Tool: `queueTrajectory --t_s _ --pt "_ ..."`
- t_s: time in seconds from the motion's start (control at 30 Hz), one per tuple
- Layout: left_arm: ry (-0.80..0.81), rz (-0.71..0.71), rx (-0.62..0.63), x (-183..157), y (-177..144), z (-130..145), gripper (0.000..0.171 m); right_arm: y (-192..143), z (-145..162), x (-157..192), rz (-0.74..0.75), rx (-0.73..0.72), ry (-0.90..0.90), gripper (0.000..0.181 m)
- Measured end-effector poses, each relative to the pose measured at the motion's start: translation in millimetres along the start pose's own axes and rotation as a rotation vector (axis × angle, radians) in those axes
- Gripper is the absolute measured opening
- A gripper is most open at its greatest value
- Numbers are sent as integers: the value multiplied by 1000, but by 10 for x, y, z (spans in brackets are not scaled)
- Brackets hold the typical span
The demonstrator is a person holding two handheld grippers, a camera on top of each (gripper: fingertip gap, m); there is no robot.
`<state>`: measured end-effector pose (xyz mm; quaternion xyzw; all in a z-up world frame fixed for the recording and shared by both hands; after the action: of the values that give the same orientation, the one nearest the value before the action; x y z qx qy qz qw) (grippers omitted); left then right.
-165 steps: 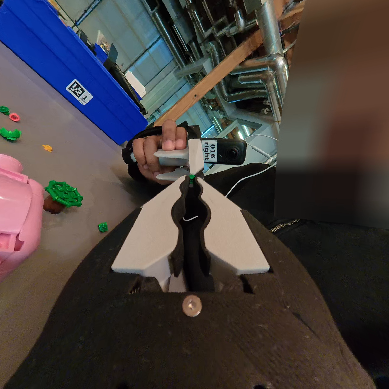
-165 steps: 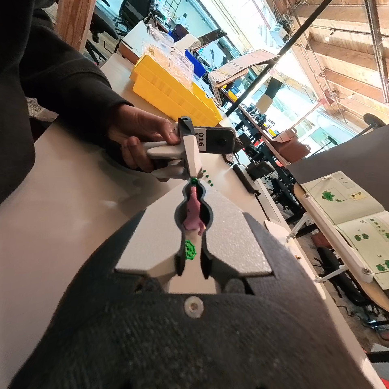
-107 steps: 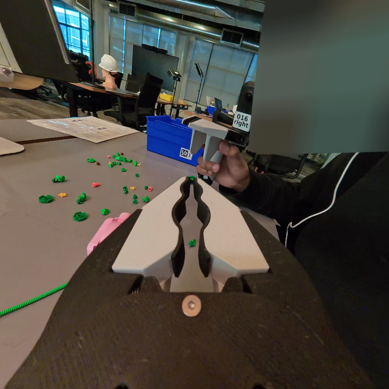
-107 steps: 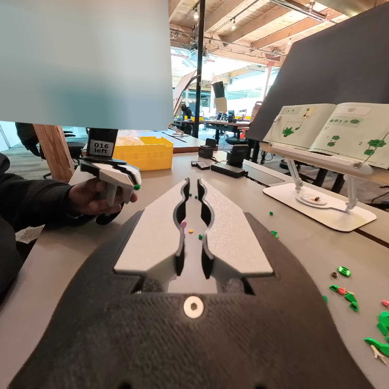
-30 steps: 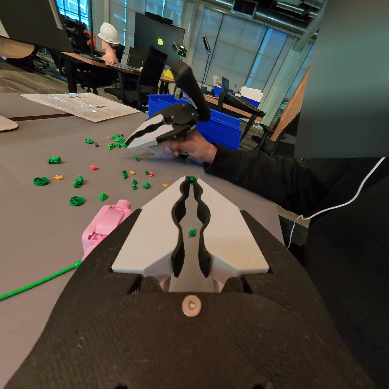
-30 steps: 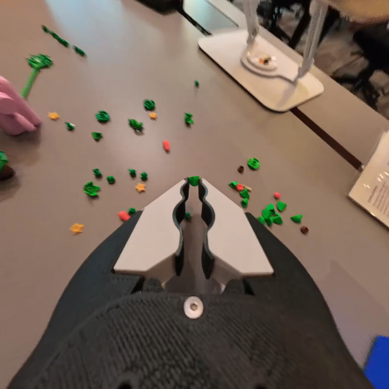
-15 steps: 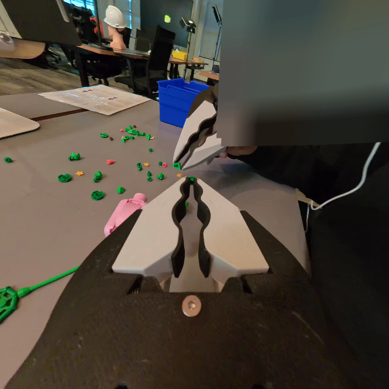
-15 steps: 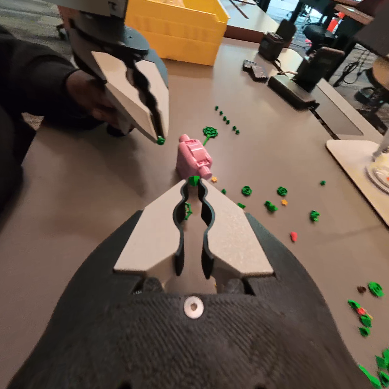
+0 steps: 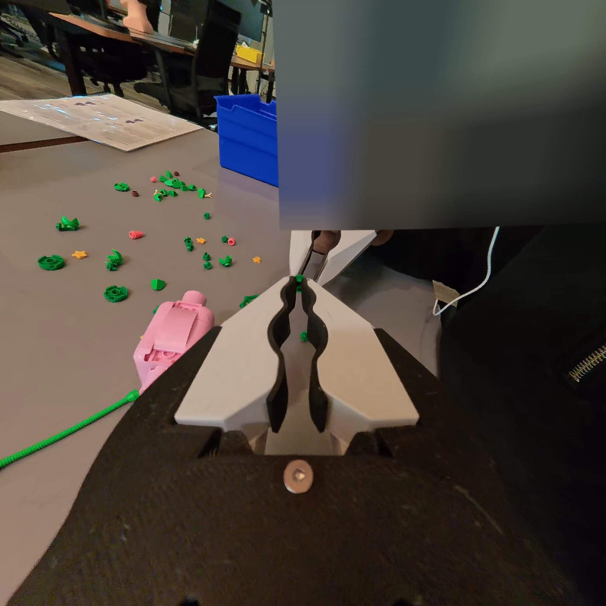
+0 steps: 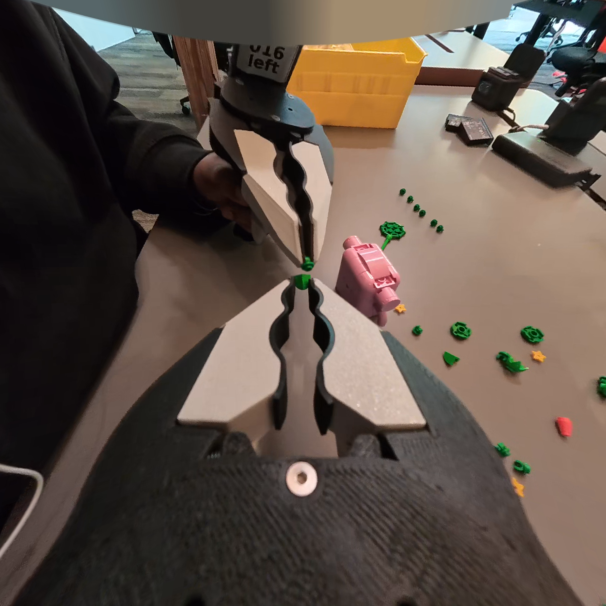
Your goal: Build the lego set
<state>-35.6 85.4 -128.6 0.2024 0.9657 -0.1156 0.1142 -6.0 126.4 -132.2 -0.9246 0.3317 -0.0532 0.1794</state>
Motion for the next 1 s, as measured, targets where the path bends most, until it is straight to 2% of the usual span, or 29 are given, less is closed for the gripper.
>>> queueTrajectory --t_s 0.33,0.67,1.0 --pt "2 15 9 -19 4 11 0 -35 -45 -6 20 -16 -8 6" --pt "-49 83 -7 -68 -7 -8 0 -44 -66 38 -35 -49 12 6" --pt "-35 94 43 -85 11 55 0 -22 1 71 -80 -4 39 5"
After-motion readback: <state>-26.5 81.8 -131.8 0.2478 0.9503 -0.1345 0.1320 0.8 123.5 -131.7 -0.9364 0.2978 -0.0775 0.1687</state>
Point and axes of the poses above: each gripper's, where its closed fingertips meet, y out along the fingers, z out of its underside, x = y × z across the jaws, the point moved 3 cm from there along -y, back along the fingers, and after that the axes turned 2 degrees about -z, right-handed, at the moved point
